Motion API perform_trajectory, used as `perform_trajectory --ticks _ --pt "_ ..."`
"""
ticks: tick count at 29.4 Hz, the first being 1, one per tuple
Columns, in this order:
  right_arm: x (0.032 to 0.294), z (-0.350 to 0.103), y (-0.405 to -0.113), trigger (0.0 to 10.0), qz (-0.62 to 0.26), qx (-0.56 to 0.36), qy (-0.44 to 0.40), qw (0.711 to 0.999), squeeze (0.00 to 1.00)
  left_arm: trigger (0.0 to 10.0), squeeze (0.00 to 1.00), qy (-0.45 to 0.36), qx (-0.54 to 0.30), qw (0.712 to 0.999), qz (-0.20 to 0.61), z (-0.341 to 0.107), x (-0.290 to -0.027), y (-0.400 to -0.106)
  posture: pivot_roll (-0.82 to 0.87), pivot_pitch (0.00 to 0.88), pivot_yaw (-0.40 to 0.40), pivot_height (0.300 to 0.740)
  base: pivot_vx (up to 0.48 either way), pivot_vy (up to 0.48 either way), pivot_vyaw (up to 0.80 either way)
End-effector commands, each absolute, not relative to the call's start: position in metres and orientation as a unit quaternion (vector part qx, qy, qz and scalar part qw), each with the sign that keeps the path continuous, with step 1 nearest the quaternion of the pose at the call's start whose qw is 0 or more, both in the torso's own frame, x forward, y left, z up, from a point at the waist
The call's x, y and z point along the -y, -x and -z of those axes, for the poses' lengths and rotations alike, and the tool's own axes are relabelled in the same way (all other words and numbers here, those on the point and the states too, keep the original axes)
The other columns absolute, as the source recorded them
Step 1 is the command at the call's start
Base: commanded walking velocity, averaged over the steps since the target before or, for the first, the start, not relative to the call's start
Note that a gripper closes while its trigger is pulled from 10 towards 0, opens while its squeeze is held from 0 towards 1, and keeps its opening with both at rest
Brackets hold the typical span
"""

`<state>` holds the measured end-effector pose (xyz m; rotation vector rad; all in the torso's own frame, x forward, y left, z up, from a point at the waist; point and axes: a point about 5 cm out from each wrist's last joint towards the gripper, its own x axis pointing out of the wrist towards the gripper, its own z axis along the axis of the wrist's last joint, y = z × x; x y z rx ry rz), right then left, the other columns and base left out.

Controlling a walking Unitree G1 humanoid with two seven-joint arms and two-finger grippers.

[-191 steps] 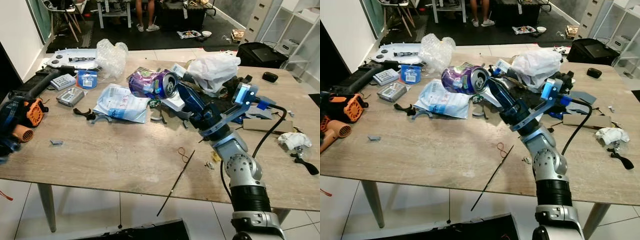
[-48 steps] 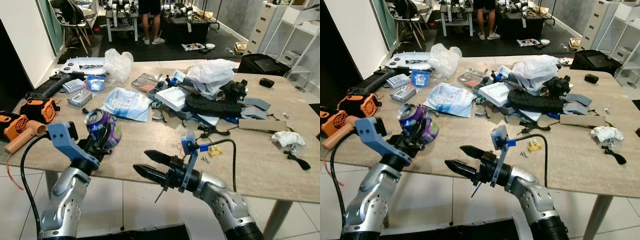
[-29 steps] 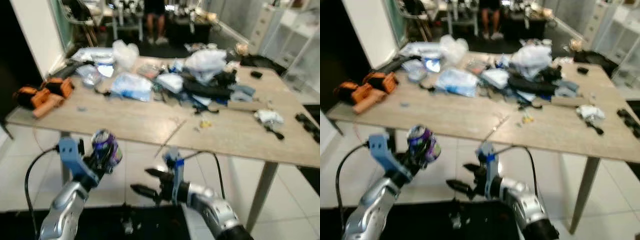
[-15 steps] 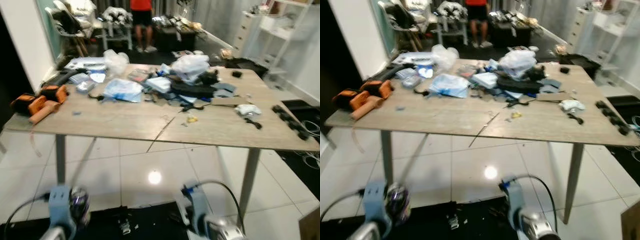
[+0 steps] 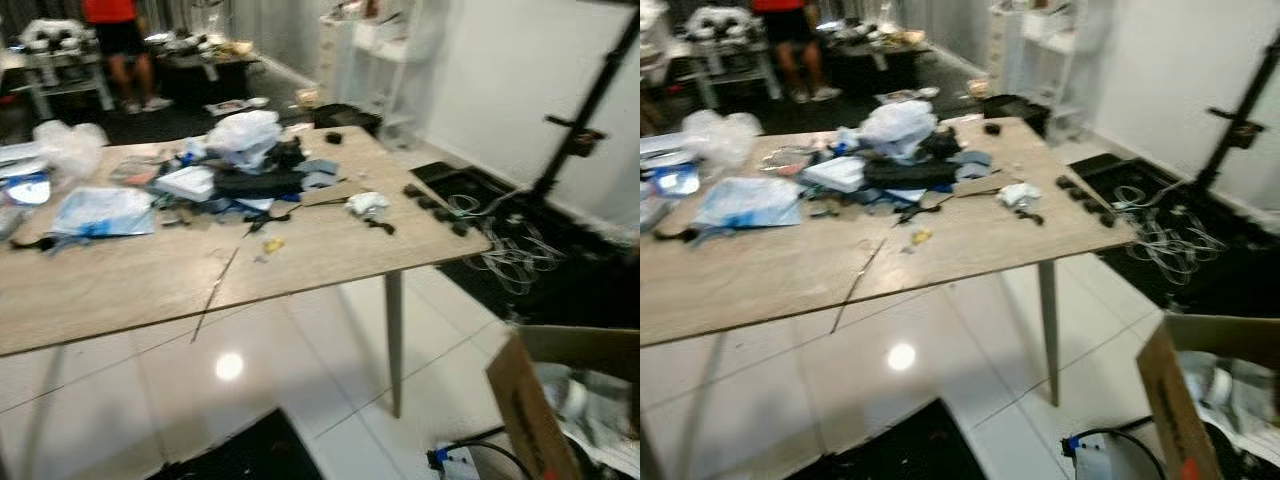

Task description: Picking trash to rubbish bin

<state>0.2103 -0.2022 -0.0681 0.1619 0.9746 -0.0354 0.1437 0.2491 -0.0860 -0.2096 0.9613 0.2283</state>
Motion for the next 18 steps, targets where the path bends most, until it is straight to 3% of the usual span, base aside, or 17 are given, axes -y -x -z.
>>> perform_trajectory --ticks 1,18 --pt "0.202 0.073 -0.201 10.0 0.030 -0.479 -0.086 0.873 0.00 10.0 0.00 0.099 -0.484 0.862 -0.116 0.092 -0.247 -0.130 -0.03 0.139 0.020 0.740 0.000 0.000 -0.79" --pt "0.203 0.089 -0.169 10.0 0.037 -0.522 -0.052 0.850 0.00 10.0 0.00 0.115 -0.467 0.870 -0.105 0.091 -0.239 -0.138 -0.05 0.131 0.025 0.740 0.000 0.000 -0.80"
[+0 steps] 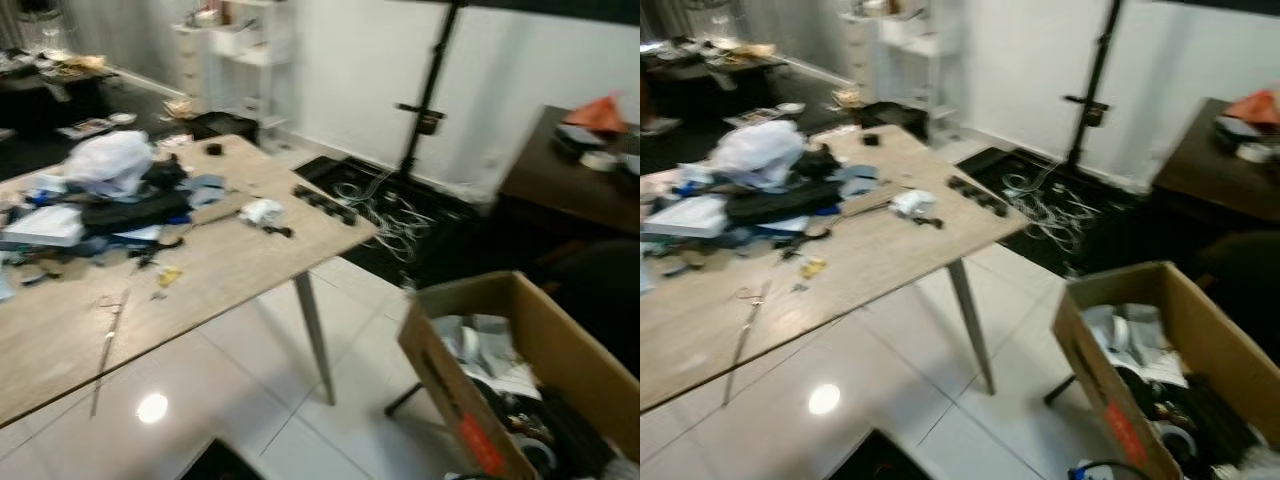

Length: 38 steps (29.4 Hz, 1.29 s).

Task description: Picking trash to rubbish bin

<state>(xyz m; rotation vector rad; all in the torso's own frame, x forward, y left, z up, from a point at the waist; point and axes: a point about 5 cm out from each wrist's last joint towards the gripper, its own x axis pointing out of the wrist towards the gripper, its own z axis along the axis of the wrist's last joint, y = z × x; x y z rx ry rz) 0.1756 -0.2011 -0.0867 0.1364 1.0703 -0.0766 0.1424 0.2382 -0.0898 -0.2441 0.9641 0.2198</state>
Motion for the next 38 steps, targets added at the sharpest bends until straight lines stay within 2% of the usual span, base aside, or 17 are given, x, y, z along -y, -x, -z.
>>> perform_trajectory --ticks 1,11,25,38 --pt "0.203 0.089 -0.169 10.0 0.037 -0.522 -0.052 0.850 0.00 10.0 0.00 0.115 -0.467 0.870 -0.105 0.091 -0.239 -0.138 -0.05 0.131 0.025 0.740 0.000 0.000 -0.80" --pt "0.198 0.094 -0.159 10.0 0.022 -0.539 -0.029 0.842 0.00 10.0 0.00 0.084 -0.464 0.877 -0.088 0.090 -0.233 -0.146 -0.05 0.124 0.034 0.740 0.000 0.000 -0.80" --pt "0.191 0.093 -0.166 10.0 0.012 -0.537 -0.009 0.843 0.00 10.0 0.00 0.082 -0.435 0.892 -0.091 0.083 -0.235 -0.160 -0.04 0.111 0.032 0.740 0.000 0.000 -0.80" --pt "0.194 0.094 -0.164 10.0 0.023 -0.536 0.012 0.844 0.00 10.0 0.00 0.096 -0.443 0.887 -0.091 0.087 -0.232 -0.152 -0.03 0.108 0.029 0.740 0.000 0.000 -0.80"
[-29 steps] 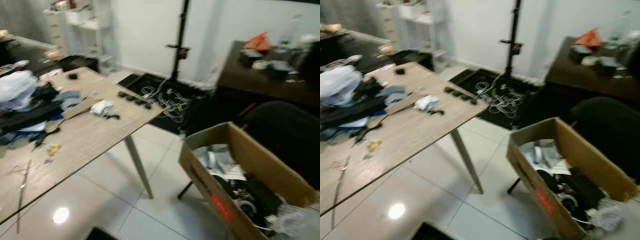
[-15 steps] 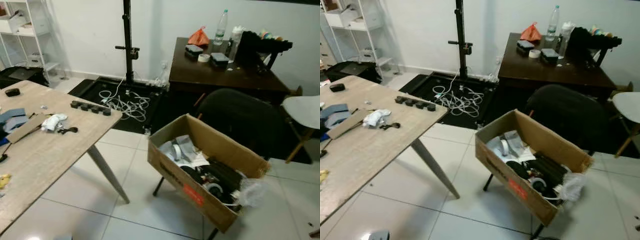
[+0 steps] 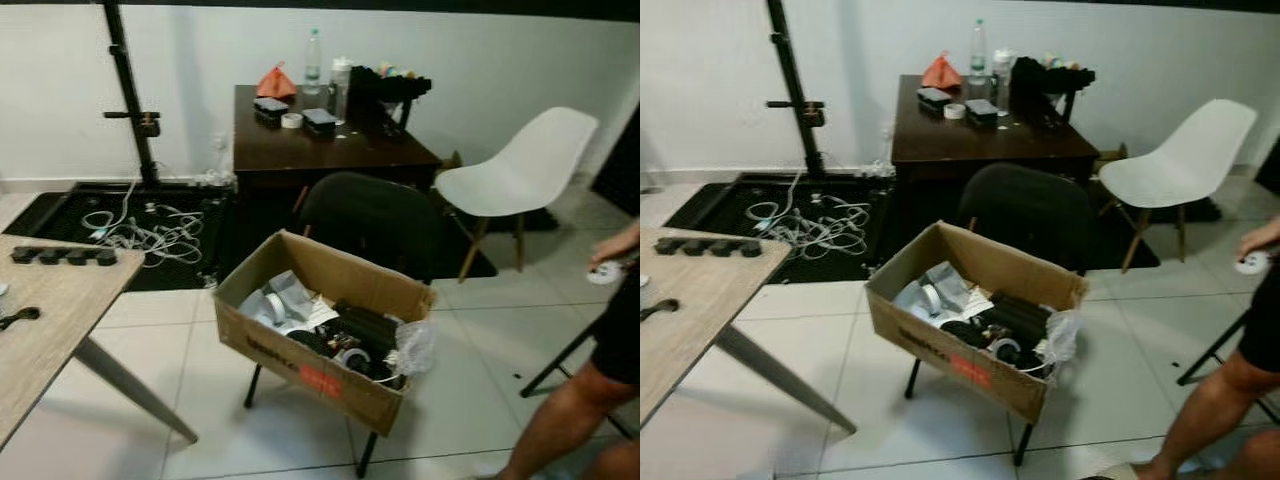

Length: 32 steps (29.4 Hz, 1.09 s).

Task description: Picking trash to rubbish bin

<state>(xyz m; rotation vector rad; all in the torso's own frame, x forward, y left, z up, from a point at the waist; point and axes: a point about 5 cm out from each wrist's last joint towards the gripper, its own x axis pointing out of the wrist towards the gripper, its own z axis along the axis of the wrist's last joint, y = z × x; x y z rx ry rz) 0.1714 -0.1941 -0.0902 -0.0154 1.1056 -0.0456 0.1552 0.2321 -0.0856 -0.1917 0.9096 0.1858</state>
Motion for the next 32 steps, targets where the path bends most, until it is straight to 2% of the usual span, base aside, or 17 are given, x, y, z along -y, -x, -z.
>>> perform_trajectory --ticks 1,7,22,32 --pt "0.196 0.093 -0.164 10.0 0.025 -0.536 0.015 0.844 0.00 10.0 0.00 0.103 -0.440 0.887 -0.090 0.087 -0.232 -0.152 -0.03 0.109 0.028 0.740 0.000 0.000 -0.80" --pt "0.205 0.092 -0.164 10.0 0.031 -0.533 0.020 0.845 0.00 10.0 0.00 0.121 -0.427 0.892 -0.089 0.085 -0.231 -0.156 -0.03 0.105 0.026 0.740 0.000 0.000 -0.80" --pt "0.207 0.091 -0.165 10.0 0.035 -0.529 0.024 0.847 0.00 10.0 0.00 0.134 -0.409 0.899 -0.078 0.080 -0.229 -0.168 -0.03 0.097 0.025 0.740 0.000 0.000 -0.80" --pt "0.210 0.091 -0.164 10.0 0.036 -0.529 0.026 0.848 0.00 10.0 0.00 0.154 -0.398 0.902 -0.066 0.079 -0.226 -0.171 -0.03 0.105 0.022 0.740 0.051 0.000 -0.11"
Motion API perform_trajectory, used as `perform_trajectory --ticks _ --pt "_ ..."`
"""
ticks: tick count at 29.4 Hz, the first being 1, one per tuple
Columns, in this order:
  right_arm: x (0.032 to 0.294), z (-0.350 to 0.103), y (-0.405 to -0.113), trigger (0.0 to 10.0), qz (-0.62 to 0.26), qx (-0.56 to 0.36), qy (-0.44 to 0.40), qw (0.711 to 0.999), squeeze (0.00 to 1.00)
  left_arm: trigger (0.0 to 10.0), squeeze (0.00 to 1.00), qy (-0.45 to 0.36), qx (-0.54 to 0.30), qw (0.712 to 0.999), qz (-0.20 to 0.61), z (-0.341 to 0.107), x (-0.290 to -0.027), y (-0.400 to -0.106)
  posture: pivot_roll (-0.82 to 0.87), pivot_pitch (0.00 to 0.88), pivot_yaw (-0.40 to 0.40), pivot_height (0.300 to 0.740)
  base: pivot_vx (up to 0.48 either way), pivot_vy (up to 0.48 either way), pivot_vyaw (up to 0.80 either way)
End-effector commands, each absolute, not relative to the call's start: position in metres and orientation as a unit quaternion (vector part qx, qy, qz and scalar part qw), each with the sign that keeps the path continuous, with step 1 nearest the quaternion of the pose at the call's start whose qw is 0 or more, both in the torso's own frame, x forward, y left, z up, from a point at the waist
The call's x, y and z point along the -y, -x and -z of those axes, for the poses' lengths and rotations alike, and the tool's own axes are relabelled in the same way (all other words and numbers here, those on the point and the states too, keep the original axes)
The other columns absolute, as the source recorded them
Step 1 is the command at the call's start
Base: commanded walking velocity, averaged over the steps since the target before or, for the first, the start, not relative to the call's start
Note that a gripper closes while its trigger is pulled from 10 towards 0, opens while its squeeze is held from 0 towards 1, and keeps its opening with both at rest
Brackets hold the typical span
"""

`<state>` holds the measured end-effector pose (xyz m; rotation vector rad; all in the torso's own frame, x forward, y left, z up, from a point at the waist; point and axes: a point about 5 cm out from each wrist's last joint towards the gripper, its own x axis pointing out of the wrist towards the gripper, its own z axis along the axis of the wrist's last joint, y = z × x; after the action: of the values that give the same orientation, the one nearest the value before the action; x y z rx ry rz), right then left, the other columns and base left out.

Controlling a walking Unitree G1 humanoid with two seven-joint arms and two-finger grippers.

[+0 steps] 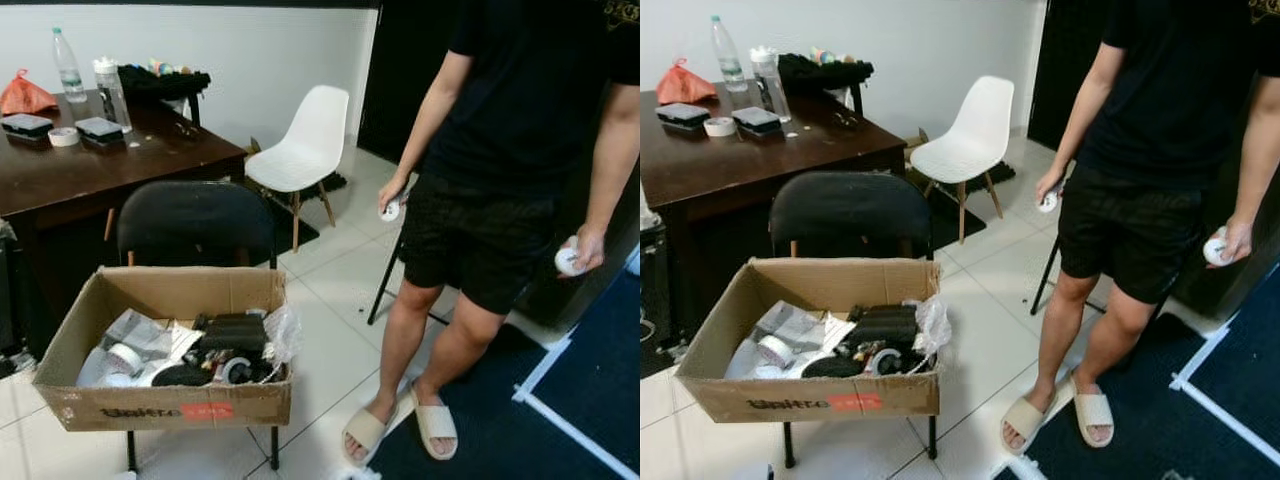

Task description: Picking trash to rubbish bin

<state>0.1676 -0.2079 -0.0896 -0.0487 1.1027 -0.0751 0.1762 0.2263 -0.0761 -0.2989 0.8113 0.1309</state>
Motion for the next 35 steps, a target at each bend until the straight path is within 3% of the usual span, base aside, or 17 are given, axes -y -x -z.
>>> perform_trajectory --ticks 1,12,23,26,28,35 --pt "0.210 0.091 -0.164 10.0 0.036 -0.529 0.026 0.848 0.00 10.0 0.00 0.154 -0.397 0.902 -0.066 0.079 -0.226 -0.171 -0.03 0.107 0.021 0.740 0.277 0.000 0.00" --pt "0.211 0.092 -0.161 10.0 0.037 -0.530 0.019 0.847 0.00 10.0 0.00 0.161 -0.371 0.913 -0.053 0.072 -0.224 -0.184 -0.04 0.113 0.022 0.740 0.333 0.000 0.00" --pt "0.211 0.091 -0.162 10.0 0.034 -0.526 0.021 0.849 0.00 10.0 0.00 0.204 -0.229 0.952 0.018 0.032 -0.226 -0.235 -0.04 0.112 0.010 0.740 0.360 0.000 0.00" --pt "0.212 0.091 -0.162 10.0 0.032 -0.527 0.027 0.849 0.00 10.0 0.00 0.250 -0.126 0.954 0.112 0.003 -0.217 -0.260 -0.04 0.110 0.003 0.740 0.325 0.000 0.00" --pt "0.212 0.091 -0.162 10.0 0.031 -0.527 0.028 0.849 0.00 10.0 0.00 0.257 -0.108 0.951 0.132 -0.003 -0.215 -0.264 -0.04 0.110 0.003 0.740 0.262 0.000 0.00" --pt "0.214 0.091 -0.162 10.0 0.025 -0.529 0.039 0.847 0.00 10.0 0.00 0.299 0.015 0.913 0.277 -0.050 -0.186 -0.290 -0.04 0.113 0.002 0.740 0.000 0.000 0.00"
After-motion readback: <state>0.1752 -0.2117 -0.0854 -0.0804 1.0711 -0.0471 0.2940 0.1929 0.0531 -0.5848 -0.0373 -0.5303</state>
